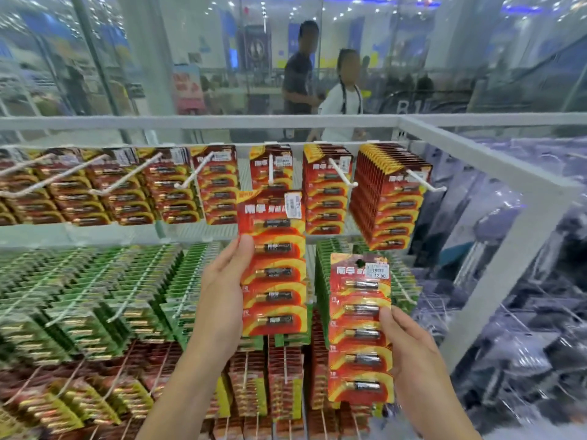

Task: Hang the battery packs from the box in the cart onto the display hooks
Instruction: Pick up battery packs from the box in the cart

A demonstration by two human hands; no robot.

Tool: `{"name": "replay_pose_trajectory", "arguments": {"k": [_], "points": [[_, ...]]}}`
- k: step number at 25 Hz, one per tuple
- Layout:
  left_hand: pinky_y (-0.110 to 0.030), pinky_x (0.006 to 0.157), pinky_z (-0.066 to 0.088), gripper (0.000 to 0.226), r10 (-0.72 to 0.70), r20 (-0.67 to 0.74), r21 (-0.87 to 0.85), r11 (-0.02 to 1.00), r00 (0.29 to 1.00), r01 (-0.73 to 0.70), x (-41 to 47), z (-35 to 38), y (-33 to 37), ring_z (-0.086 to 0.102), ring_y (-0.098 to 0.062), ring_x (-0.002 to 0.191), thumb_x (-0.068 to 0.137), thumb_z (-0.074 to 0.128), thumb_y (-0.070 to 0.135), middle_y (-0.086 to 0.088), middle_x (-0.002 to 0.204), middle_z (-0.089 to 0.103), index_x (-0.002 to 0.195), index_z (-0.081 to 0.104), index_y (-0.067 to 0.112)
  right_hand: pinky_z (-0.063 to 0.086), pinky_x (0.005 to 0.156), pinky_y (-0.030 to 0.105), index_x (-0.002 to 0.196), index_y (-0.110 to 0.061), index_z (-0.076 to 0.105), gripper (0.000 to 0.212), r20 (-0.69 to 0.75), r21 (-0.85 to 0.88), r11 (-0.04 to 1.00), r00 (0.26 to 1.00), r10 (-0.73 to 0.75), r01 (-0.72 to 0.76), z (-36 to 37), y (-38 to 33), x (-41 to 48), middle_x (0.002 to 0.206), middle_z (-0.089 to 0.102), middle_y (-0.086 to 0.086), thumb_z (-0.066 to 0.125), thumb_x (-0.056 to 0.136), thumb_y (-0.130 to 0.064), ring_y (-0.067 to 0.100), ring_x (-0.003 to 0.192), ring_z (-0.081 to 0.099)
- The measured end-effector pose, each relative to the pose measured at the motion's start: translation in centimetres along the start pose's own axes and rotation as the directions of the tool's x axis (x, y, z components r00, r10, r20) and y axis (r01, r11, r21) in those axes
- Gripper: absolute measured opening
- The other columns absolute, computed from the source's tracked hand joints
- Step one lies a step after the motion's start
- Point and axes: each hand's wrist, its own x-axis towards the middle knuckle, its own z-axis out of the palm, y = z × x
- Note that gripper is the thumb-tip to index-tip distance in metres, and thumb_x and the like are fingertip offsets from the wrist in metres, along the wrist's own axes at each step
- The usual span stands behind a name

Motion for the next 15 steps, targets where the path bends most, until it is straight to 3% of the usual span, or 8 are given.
{"name": "replay_pose_trajectory", "arguments": {"k": [3, 8, 12, 15], "points": [[-0.048, 0.076, 0.063, 0.035, 0.026, -0.007, 0.009, 1.000, 1.000, -0.026, 1.4, 0.6, 1.5, 0.077, -0.037, 0.094, 0.103, 0.055, 0.041, -0.013, 0.109, 0.079, 0.120, 0.074, 0.018, 0.056, 0.068, 0.041, 0.110, -0.008, 0.070, 0.019, 0.014, -0.011, 1.000, 1.000, 0.006, -0.006, 0.0, -0.1, -0.7, 0.092, 0.079, 0.014, 0.059, 0.099, -0.019, 0.029, 0.073, 0.078], [-0.051, 0.086, 0.059, 0.051, 0.006, 0.010, 0.010, 1.000, 1.000, -0.006, 2.2, 0.9, 2.1, 0.076, -0.036, 0.103, 0.091, 0.060, 0.047, -0.011, 0.115, 0.078, 0.131, 0.068, 0.016, 0.053, 0.077, 0.047, 0.094, -0.006, 0.074, 0.015, -0.009, 0.020, 1.000, 1.000, 0.013, -0.012, -0.2, -0.3, -2.0, 0.086, 0.079, 0.017, 0.061, 0.097, -0.014, 0.031, 0.067, 0.077], [-0.053, 0.089, 0.060, 0.038, -0.021, -0.017, 0.006, 1.000, 1.000, 0.021, 3.5, 1.5, 1.6, 0.077, -0.031, 0.102, 0.102, 0.056, 0.042, -0.006, 0.112, 0.079, 0.131, 0.067, 0.020, 0.052, 0.077, 0.047, 0.086, -0.006, 0.075, 0.015, -0.008, 0.032, 0.999, 0.999, 0.032, -0.032, -0.2, -0.7, -2.6, 0.084, 0.078, 0.019, 0.064, 0.093, -0.014, 0.032, 0.065, 0.076], [-0.048, 0.082, 0.064, 0.031, -0.004, -0.045, 0.078, 0.997, 0.999, 0.008, 6.4, 2.1, 1.3, 0.079, -0.029, 0.092, 0.107, 0.051, 0.041, -0.005, 0.106, 0.080, 0.122, 0.071, 0.022, 0.055, 0.084, 0.052, 0.097, -0.008, 0.077, 0.018, 0.020, -0.006, 0.999, 0.999, 0.039, -0.039, -0.1, -1.2, -2.4, 0.095, 0.078, 0.019, 0.065, 0.093, -0.020, 0.036, 0.078, 0.078]]}}
